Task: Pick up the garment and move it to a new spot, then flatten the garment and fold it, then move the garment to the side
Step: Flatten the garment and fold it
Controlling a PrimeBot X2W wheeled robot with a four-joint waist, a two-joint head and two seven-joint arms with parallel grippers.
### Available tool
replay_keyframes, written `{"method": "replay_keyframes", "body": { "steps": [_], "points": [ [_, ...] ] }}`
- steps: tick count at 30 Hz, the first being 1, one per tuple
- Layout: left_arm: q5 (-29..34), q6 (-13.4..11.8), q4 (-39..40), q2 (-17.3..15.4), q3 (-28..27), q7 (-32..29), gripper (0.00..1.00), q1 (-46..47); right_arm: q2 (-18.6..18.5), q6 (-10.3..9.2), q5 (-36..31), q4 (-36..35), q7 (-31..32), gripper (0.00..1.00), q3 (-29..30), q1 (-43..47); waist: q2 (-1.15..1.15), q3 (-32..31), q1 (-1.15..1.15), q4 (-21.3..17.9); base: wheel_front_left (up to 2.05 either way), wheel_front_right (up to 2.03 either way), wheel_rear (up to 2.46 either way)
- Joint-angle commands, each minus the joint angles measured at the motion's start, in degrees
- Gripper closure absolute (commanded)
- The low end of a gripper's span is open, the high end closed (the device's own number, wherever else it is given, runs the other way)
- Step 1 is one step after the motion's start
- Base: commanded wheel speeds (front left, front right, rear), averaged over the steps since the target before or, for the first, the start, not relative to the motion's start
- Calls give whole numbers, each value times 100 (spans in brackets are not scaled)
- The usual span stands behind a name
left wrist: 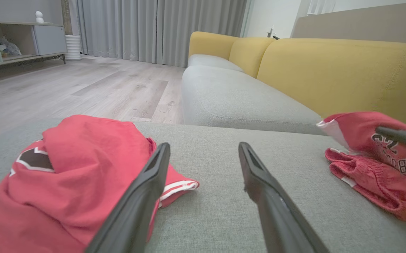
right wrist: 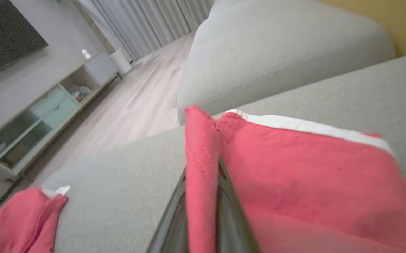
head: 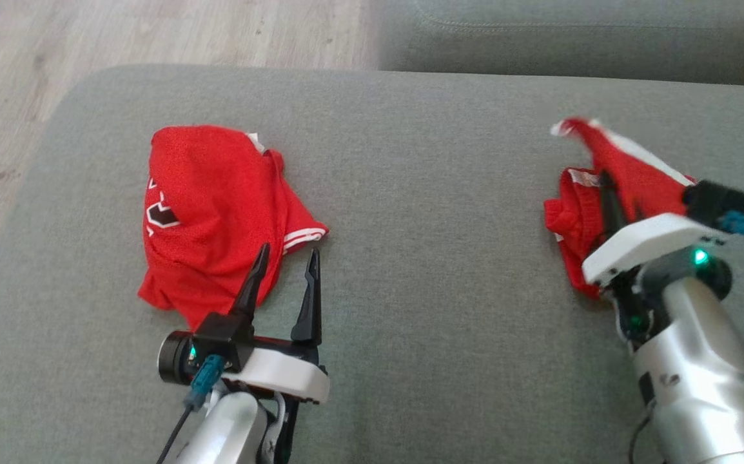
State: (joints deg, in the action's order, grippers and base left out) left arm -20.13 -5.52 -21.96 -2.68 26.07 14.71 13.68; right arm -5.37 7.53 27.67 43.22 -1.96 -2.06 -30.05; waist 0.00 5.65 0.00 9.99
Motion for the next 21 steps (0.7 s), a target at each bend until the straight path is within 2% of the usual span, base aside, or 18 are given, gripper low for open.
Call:
{"method": "replay_keyframes", "body": {
  "steps": [1,9,10,11,16,19,21],
  "points": [
    [-27,-16,175,-20,-143,29,0,138,79,-4,-38,-53,-5,100,-256,-83,0,42,0,47,0,0,0],
    [-15,-30,111,-21,-199,29,0,109,66,-4,14,528,135,100,-1197,179,0,6,0,-26,0,0,0],
    [-43,-13,89,-20,-194,29,0,97,39,-4,-15,563,91,4,-1323,195,0,-15,0,-55,0,0,0],
    [-94,3,76,-20,-190,29,0,93,32,-4,-5,576,38,0,-1431,213,0,-35,0,-85,0,0,0],
    [-143,-11,85,-21,-221,29,0,160,-83,-4,49,535,-449,0,-1553,209,0,-137,0,-247,0,0,0],
    [-133,-11,117,-23,-293,29,0,187,-166,-4,14,413,-962,0,-1423,180,0,-234,0,-397,0,0,0],
    [-138,-6,197,-23,-392,29,0,147,-245,-4,-252,192,-1233,0,-1130,209,0,-354,0,-571,0,0,0]
  ]
}}
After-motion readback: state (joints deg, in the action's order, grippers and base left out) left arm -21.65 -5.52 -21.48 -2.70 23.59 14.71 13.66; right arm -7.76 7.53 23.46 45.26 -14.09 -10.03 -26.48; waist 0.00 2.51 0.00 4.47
